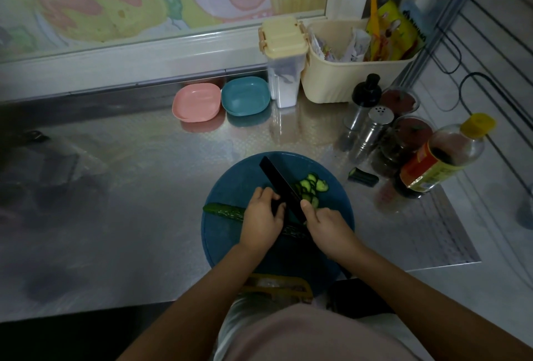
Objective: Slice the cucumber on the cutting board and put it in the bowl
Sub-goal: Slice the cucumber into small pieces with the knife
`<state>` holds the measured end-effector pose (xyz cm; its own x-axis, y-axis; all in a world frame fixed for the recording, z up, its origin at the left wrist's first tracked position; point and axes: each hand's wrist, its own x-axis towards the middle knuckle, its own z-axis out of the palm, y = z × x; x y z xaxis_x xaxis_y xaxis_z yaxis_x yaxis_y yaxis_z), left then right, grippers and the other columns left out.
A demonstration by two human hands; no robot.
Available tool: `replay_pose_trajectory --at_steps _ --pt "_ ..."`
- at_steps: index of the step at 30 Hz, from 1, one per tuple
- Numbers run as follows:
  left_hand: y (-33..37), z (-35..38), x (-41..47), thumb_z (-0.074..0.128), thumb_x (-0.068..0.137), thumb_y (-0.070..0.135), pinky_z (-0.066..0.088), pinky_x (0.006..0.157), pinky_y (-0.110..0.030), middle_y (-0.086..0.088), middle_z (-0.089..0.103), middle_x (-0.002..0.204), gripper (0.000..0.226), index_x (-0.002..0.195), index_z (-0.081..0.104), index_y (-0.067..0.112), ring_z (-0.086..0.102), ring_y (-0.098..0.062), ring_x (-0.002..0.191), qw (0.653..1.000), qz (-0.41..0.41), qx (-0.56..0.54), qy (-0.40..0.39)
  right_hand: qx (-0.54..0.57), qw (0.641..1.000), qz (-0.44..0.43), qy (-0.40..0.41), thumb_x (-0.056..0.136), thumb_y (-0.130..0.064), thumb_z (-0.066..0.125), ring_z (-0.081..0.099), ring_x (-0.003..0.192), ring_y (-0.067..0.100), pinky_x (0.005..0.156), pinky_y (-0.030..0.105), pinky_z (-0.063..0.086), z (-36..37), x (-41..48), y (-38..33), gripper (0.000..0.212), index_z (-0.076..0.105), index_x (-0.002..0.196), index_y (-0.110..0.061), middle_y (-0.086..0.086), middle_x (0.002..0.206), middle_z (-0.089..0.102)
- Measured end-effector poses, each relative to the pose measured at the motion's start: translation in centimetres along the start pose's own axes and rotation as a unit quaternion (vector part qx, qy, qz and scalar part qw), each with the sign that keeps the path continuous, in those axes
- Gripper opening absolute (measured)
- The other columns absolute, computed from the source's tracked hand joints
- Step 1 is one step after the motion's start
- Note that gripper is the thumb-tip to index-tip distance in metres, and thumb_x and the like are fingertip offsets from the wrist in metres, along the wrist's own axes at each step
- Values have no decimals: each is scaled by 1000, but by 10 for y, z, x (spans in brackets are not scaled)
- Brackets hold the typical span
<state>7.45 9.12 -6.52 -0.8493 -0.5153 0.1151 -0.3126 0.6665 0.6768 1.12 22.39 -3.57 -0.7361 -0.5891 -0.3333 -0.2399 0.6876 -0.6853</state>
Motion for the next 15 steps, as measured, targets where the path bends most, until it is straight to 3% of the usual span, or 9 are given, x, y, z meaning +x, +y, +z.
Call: replay_pose_trajectory --at_steps 15 --pt "2 -2 -2 66 82 3 31 61 -14 -10 53 90 11 90 60 1 48 -13 72 1000 3 4 -9 -3 1000 0 -21 101 -44 22 54 64 25 60 30 36 6 24 -13 61 47 55 -12 4 57 49"
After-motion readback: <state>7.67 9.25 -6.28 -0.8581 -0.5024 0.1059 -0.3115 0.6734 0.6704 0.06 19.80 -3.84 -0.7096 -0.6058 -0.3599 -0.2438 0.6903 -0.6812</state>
